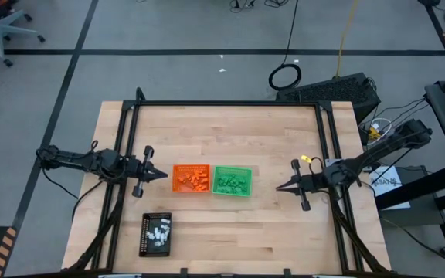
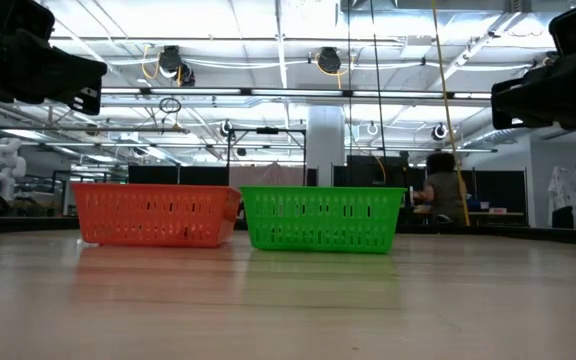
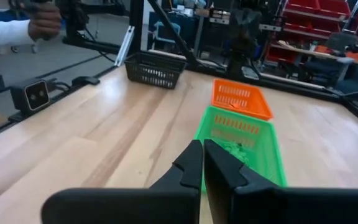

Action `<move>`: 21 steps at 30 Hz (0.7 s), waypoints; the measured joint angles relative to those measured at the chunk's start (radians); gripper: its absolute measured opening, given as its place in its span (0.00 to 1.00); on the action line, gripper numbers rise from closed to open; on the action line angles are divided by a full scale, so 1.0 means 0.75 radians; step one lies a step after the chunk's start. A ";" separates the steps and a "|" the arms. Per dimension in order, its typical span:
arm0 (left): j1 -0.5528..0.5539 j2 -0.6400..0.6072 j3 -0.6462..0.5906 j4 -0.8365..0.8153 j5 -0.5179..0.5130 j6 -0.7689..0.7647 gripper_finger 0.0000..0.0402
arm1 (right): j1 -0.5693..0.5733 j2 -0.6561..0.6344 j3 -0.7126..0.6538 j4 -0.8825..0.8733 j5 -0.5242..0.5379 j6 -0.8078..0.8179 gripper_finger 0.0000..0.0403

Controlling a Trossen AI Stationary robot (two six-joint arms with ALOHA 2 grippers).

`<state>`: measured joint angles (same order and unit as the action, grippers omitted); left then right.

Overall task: Sort Halloween decoration
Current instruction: Return to Home Position

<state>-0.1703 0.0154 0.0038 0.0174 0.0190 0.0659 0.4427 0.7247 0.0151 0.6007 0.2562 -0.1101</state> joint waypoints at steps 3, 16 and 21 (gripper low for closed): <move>0.000 0.000 0.000 -0.001 -0.002 0.006 0.00 | -0.006 -0.077 0.000 -0.069 -0.016 0.001 0.00; 0.000 0.000 0.000 -0.002 -0.004 0.009 0.00 | -0.006 -0.475 0.000 -0.434 -0.070 -0.014 0.00; 0.000 0.000 0.000 -0.003 -0.004 0.005 0.00 | -0.016 -0.603 0.000 -0.507 -0.135 -0.069 0.00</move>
<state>-0.1703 0.0154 0.0036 0.0151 0.0158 0.0695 0.4303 0.2723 0.0151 0.2204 0.1547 -0.1617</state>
